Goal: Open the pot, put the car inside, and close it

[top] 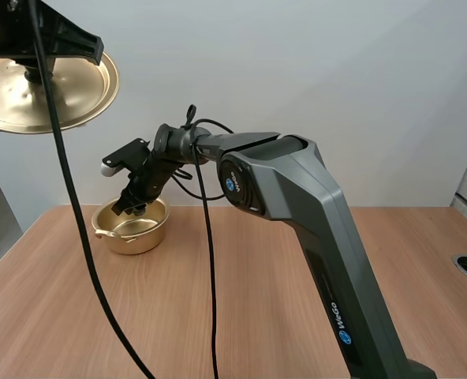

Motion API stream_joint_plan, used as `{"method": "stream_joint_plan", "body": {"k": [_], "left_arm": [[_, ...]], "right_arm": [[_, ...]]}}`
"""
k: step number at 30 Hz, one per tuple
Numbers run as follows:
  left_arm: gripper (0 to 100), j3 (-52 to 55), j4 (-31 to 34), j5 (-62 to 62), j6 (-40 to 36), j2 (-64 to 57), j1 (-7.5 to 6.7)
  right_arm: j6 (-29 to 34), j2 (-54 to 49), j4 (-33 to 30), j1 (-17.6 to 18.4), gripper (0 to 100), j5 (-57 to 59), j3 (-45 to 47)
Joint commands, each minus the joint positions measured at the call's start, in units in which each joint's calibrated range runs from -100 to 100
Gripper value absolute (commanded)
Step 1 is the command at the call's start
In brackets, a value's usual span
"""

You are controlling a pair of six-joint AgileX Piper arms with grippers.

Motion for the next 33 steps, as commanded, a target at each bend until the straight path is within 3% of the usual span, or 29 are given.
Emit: {"method": "stream_joint_plan", "body": {"k": [1,3,4,21,27,33], "left_arm": [[0,0.0,0.0,0.1,0.0,0.0,0.03],[0,0.0,0.0,0.1,0.0,0.0,0.03],[0,0.0,0.0,0.1,0.0,0.0,0.03],[0,0.0,2.7,0.1,0.0,0.0,0.03],[0,0.0,6.0,0.1,0.0,2.6,0.03],[0,0.0,4.9,-0.5,0.0,7.0,0.03]], "right_arm": [[0.0,0.0,0.0,0.0,80,0.2,0.0],[0.0,0.0,0.0,0.0,96,0.2,0.0],[0.0,0.0,0.0,0.0,100,0.2,0.0],[0.3,-2.2,-1.4,0.0,100,-3.3,0.0],[12.1,-8.5,-11.6,-1.5,100,-3.3,0.0],[21.8,-13.6,-20.1,-6.8,100,1.3,0.0]]}}
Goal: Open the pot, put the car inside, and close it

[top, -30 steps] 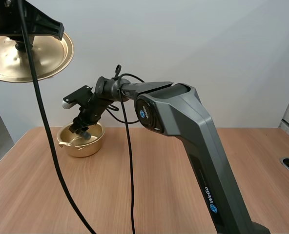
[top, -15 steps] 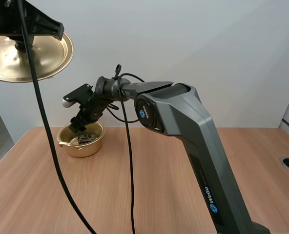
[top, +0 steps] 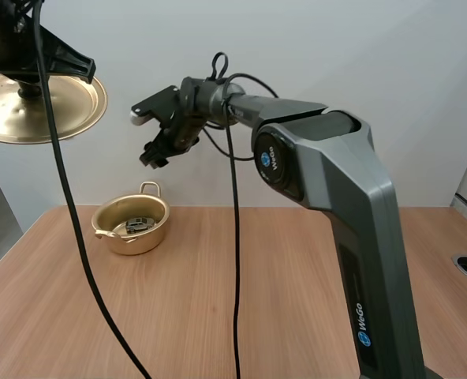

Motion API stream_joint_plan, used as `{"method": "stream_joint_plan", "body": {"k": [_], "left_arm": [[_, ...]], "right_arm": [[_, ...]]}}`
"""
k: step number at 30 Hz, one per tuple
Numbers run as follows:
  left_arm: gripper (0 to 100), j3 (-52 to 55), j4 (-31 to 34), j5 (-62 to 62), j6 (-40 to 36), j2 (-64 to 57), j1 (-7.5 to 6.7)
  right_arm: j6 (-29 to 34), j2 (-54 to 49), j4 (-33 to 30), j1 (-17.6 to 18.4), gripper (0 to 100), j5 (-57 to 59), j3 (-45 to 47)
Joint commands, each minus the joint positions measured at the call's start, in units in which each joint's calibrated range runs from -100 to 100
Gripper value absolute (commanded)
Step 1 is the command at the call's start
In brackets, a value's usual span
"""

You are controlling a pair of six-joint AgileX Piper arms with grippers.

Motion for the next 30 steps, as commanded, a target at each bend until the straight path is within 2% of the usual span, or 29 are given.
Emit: {"method": "stream_joint_plan", "body": {"k": [1,4,8,9,10,11,12,15,19,24,30], "left_arm": [[0,0.0,0.0,-2.0,0.0,1.1,0.03],[0,0.0,-0.1,-6.4,0.0,2.8,0.03],[0,0.0,-0.9,-11.1,0.0,6.9,0.03],[0,0.0,-1.3,-11.8,0.0,8.4,0.03],[0,0.0,-1.7,-12.2,0.0,10.0,0.03],[0,0.0,-2.5,-12.4,0.0,11.4,0.03],[0,0.0,-3.7,-12.6,0.0,13.1,0.03],[0,0.0,-8.4,-12.8,0.3,18.1,0.03],[0,0.0,-15.4,-13.9,2.8,25.0,0.03],[0,0.0,-18.3,-19.3,3.5,31.4,0.03],[0,0.0,-18.1,-21.6,5.0,37.5,0.03]], "right_arm": [[7.7,-1.1,-4.2,-3.2,100,3.8,0.0],[7.7,-1.6,-6.2,-6.8,100,10.7,0.0],[7.6,-1.6,-5.5,-12.3,100,18.6,0.0],[7.6,-1.8,-4.1,-13.5,80,20.3,0.0],[8.1,-2.1,-1.5,-15.1,48,22.3,0.0],[8.6,-2.4,2.5,-16.9,10,24.5,0.0],[9.2,-3.0,7.3,-18.8,0,27.0,0.0],[5.0,-4.3,24.2,-24.4,0,37.7,0.0],[0.4,-6.2,40.5,-29.9,0,37.7,0.0],[-2.7,-11.9,41.7,-34.4,0,37.7,0.4],[-3.9,-18.6,41.1,-35.3,0,37.7,0.4]]}}
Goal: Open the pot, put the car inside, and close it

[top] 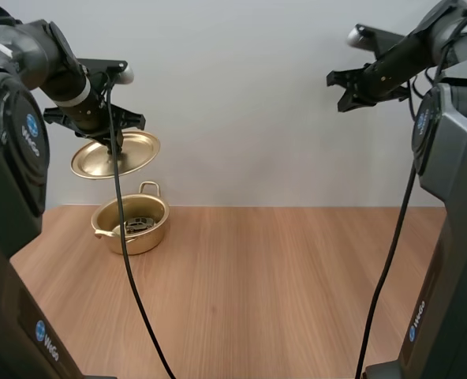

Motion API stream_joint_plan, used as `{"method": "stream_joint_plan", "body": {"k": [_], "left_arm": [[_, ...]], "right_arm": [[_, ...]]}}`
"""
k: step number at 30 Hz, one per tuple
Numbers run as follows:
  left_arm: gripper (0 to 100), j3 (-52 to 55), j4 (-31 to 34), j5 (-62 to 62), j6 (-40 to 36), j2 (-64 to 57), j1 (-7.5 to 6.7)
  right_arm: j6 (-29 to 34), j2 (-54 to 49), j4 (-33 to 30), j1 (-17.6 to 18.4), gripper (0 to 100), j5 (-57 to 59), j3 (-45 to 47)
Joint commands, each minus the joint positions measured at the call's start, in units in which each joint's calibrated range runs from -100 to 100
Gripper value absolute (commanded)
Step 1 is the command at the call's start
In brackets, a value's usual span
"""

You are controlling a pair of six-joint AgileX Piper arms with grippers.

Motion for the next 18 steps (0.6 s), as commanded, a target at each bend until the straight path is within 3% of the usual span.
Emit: {"method": "stream_joint_plan", "body": {"k": [1,18], "left_arm": [[0,0.0,0.1,0.8,0.1,2.2,0.03],[0,3.9,-1.2,0.4,0.9,7.2,0.03]], "right_arm": [[0.0,-2.6,13.0,-2.0,0,0.0,0.1],[-1.2,-6.5,12.9,-2.0,0,0.0,0.2]]}}
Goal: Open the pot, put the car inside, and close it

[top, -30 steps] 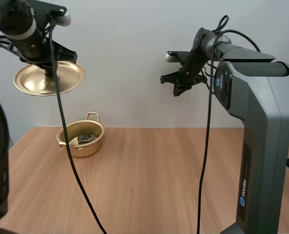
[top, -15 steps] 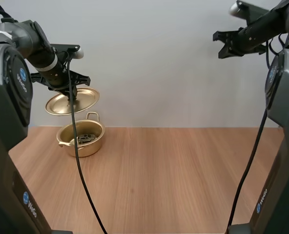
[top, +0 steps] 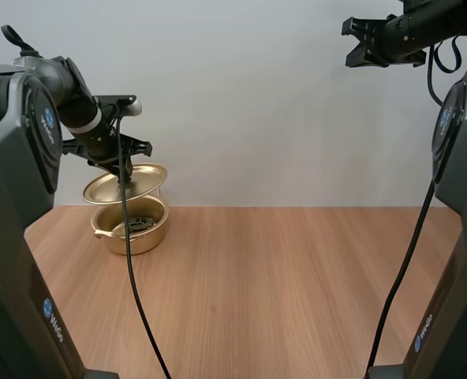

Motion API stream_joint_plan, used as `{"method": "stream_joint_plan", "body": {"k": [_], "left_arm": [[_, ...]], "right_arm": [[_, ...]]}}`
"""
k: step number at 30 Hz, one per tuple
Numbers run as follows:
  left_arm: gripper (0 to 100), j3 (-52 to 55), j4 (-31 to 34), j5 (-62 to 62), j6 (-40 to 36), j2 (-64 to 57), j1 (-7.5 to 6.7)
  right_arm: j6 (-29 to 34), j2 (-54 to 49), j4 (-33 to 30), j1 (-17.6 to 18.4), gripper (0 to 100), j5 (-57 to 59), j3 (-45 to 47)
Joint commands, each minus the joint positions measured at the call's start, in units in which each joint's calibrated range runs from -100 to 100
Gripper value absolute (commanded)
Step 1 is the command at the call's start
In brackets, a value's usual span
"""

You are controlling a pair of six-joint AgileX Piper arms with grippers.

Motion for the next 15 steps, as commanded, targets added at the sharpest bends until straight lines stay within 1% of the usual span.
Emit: {"method": "stream_joint_plan", "body": {"k": [1,6,12,15], "left_arm": [[0,1.9,0.0,-3.5,0.0,0.6,0.03],[0,5.0,0.0,-12.1,-0.2,2.4,0.03],[0,5.0,0.1,-17.6,-0.2,4.4,0.03],[0,5.0,0.1,-18.2,-0.1,5.7,0.03]], "right_arm": [[-0.1,0.0,0.0,0.0,0,0.0,0.0],[-0.5,0.0,-0.1,0.0,0,0.0,0.0],[-0.8,0.0,-0.2,0.0,0,0.0,0.0],[-0.8,0.0,-0.2,0.0,0,0.0,0.0]]}}
